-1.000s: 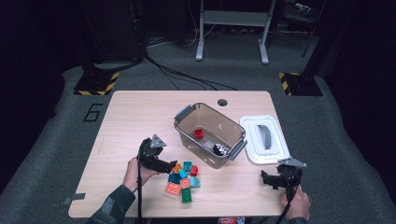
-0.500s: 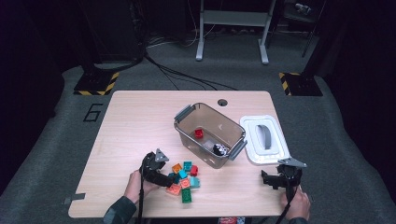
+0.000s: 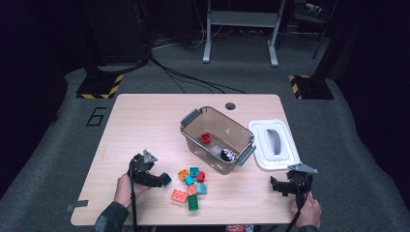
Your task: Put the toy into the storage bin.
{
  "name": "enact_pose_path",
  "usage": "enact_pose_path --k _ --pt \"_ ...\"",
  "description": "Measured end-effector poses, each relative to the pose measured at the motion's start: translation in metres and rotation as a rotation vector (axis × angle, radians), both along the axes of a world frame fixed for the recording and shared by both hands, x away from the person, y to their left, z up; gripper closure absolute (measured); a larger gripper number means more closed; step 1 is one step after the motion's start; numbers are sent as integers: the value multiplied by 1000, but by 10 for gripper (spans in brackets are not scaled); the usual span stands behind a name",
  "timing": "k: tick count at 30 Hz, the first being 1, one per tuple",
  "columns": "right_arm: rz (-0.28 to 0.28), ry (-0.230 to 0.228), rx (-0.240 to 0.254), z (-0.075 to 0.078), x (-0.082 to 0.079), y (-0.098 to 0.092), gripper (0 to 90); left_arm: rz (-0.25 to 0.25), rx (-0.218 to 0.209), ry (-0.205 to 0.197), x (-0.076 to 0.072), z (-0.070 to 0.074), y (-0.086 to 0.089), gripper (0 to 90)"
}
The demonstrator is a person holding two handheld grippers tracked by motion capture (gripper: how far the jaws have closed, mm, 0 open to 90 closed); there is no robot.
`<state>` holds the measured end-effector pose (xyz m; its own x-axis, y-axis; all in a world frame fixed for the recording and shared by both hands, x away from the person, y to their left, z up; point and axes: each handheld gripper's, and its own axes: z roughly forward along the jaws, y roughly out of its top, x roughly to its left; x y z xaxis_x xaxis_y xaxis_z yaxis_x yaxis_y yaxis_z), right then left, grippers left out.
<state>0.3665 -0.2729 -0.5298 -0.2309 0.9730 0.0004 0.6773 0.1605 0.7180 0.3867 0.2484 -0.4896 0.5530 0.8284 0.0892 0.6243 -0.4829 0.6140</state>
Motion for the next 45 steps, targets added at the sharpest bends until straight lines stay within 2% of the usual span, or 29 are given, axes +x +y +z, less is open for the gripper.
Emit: enact_pose_path --k 4,7,14,20,25,31,35,38,43,45 --pt "0 0 0 0 0 0 0 14 -23 -13 0 2 2 112" --pt "0 0 0 0 0 0 0 25 -47 -26 2 3 -5 112" --pt "0 0 0 0 0 0 0 56 -36 -46 13 -2 -28 115" --pt "0 0 0 0 0 0 0 71 22 -35 18 -8 -32 123" --pt "1 -1 0 0 0 0 0 76 61 -32 9 -10 -24 124" --pt "1 0 0 0 0 0 0 91 77 -34 -8 -15 -10 123" --pt "0 0 0 0 0 0 0 109 56 -18 -19 -19 2 128" --pt "1 -1 0 0 0 0 0 111 41 -29 -25 -22 9 159" --pt "0 0 0 0 0 0 0 96 -38 -34 -29 -22 16 290" --pt "1 -1 0 0 0 0 0 94 -35 -41 -30 -20 16 355"
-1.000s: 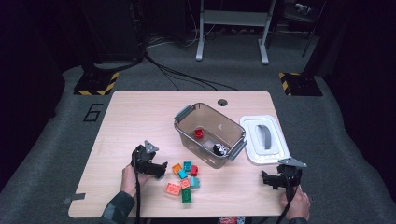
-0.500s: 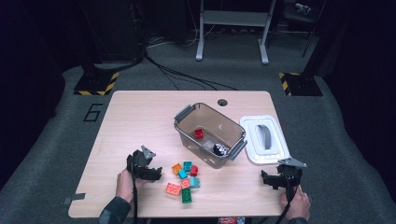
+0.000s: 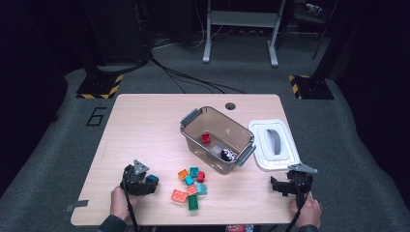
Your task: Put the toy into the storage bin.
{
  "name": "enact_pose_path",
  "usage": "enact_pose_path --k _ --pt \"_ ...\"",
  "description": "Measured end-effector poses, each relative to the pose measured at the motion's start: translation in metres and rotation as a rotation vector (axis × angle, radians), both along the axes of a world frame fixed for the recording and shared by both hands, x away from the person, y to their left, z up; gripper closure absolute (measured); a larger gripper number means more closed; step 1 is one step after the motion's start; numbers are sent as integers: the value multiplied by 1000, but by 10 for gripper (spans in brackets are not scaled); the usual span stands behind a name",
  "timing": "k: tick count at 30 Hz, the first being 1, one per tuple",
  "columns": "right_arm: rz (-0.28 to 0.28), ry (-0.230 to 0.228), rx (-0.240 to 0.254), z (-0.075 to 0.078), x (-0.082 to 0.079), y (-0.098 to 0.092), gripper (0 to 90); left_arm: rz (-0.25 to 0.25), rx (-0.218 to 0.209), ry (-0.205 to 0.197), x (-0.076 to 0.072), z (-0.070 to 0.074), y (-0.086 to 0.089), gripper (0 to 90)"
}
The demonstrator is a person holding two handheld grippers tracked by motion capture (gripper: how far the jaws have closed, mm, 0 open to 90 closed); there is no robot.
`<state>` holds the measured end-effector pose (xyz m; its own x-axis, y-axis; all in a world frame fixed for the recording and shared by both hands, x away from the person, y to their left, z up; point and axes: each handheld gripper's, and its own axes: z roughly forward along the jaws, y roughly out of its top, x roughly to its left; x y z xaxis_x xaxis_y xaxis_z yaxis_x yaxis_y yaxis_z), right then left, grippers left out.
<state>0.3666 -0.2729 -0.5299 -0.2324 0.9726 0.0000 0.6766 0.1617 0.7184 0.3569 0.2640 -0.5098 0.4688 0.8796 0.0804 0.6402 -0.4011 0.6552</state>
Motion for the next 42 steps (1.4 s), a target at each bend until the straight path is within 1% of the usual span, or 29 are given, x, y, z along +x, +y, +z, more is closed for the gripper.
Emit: enact_pose_path --k 2,3,4,6,7,10,11,13,15,19,21,22,24,25,27,28,30,31,32,42 --pt "0 0 0 0 0 0 0 -1 -1 -7 0 0 -1 447" --pt "0 0 0 0 0 0 0 4 -8 -3 0 0 -2 474" --pt "0 0 0 0 0 0 0 -2 -10 -2 0 1 -1 510" --pt "0 0 0 0 0 0 0 -7 -4 -11 0 1 -1 575" --pt "0 0 1 0 0 0 0 -7 -15 -10 -1 2 -1 581" --pt "0 0 0 0 0 0 0 -5 -23 -18 0 3 -1 592" --pt "0 0 0 0 0 0 0 -14 -20 -15 0 3 0 592" --pt "0 0 0 0 0 0 0 -12 -25 -15 0 5 -1 593" --pt "0 0 0 0 0 0 0 -15 -34 -16 1 8 -2 593" --pt "1 0 0 0 0 0 0 -28 -30 -31 5 14 -1 594" --pt "1 0 0 0 0 0 0 -25 -38 -31 7 16 -2 594" --pt "1 0 1 0 0 0 0 -32 -34 -30 8 18 -1 593" --pt "1 0 1 0 0 0 0 -39 -37 -33 10 23 -1 593" --pt "1 0 1 0 0 0 0 -40 -32 -33 11 25 -1 594" --pt "2 0 2 0 0 1 0 -45 -34 -43 14 30 -2 593" --pt "3 0 2 0 1 1 0 -49 -40 -41 15 33 -3 593" --pt "3 0 2 0 1 1 0 -58 -42 -48 17 38 -4 594" --pt "4 0 2 0 1 1 0 -67 -40 -44 18 41 -5 593" --pt "3 0 2 0 1 1 0 -68 -43 -52 19 43 -6 593" --pt "4 0 2 0 1 1 0 -107 -48 -61 33 69 -13 593"
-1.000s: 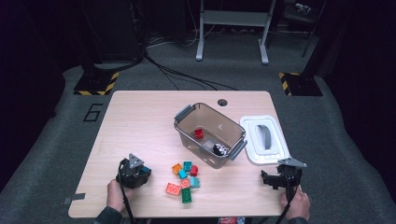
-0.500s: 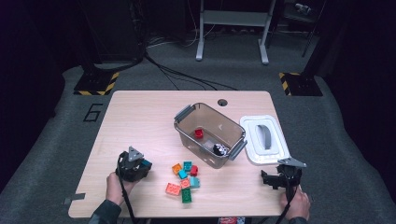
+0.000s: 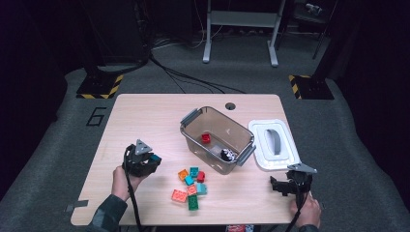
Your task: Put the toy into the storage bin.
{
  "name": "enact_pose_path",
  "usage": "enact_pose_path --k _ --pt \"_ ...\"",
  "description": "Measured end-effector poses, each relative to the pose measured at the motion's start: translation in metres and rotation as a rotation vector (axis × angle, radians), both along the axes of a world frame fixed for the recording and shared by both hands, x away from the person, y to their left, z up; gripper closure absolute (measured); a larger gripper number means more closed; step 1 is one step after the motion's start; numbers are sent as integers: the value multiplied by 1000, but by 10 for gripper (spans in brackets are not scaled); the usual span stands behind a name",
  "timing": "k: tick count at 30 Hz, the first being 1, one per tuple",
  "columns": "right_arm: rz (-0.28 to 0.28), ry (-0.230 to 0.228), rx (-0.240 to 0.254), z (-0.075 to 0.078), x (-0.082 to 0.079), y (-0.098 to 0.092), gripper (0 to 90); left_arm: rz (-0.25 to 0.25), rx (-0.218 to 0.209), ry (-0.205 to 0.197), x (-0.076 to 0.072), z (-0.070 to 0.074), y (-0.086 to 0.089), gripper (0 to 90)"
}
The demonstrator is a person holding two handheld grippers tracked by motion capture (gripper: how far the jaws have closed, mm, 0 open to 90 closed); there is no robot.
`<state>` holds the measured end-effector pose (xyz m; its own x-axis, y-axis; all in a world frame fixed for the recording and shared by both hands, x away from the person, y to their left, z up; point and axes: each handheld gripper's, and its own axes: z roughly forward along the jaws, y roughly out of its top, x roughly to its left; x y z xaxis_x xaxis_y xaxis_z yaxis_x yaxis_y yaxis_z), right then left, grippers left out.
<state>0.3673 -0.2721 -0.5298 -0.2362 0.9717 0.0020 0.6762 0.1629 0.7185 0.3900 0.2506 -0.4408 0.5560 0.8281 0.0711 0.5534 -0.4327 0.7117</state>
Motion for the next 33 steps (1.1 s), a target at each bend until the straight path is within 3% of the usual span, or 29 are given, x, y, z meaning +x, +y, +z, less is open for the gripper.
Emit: enact_pose_path --k 13,28,33 --pt "1 0 0 0 0 0 0 -30 -20 -33 16 33 -15 593" --pt "1 0 0 0 0 0 0 -78 -4 -73 39 73 -36 594" --pt "1 0 0 0 0 0 0 -83 -11 -82 45 78 -45 593"
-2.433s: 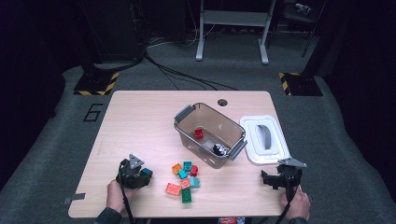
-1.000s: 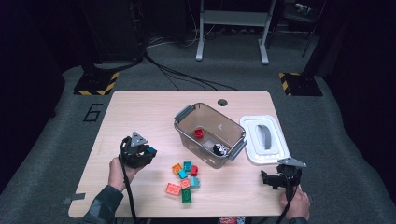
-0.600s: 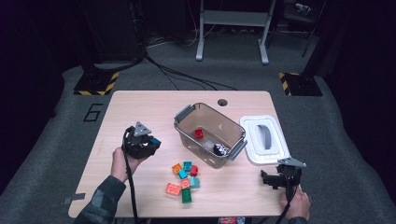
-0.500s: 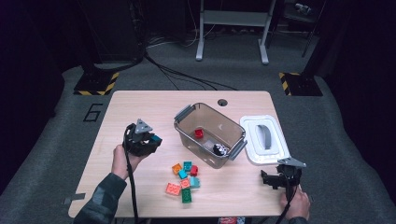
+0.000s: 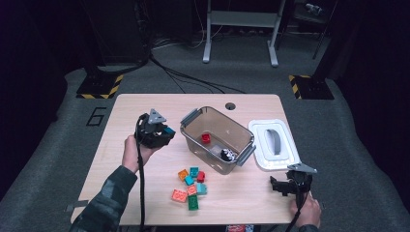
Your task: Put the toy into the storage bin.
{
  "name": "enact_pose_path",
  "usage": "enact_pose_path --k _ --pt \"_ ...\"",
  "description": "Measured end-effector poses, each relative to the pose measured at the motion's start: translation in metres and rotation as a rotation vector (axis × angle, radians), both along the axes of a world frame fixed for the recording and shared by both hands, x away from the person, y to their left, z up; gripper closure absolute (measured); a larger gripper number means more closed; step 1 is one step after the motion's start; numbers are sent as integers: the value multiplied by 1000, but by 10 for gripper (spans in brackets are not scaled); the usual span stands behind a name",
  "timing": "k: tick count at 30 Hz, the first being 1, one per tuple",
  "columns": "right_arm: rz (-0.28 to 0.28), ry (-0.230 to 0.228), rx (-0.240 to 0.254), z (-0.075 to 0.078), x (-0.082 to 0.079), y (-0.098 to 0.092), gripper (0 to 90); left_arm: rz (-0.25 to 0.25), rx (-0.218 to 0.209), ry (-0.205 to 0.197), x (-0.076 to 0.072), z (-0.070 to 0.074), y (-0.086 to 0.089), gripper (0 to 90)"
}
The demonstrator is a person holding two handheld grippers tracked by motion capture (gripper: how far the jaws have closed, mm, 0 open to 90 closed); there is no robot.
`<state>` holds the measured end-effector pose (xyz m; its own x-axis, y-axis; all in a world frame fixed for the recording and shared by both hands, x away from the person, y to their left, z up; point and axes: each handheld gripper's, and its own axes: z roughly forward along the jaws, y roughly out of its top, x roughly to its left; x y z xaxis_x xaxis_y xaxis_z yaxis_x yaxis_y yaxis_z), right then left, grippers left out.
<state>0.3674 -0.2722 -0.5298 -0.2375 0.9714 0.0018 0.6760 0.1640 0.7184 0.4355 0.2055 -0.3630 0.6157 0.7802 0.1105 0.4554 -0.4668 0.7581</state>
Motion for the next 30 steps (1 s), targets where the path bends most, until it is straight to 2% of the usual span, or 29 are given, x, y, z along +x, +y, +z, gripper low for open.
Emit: enact_pose_path --k 11,14,20,30 --pt "0 0 0 0 0 0 0 -16 1 -4 17 13 -14 593" --pt "0 0 0 0 0 0 0 -25 12 -12 21 19 -19 593" --pt "0 0 0 0 0 0 0 -40 10 -27 29 25 -30 593" --pt "0 0 0 0 0 0 0 -65 12 -10 44 23 -52 593"
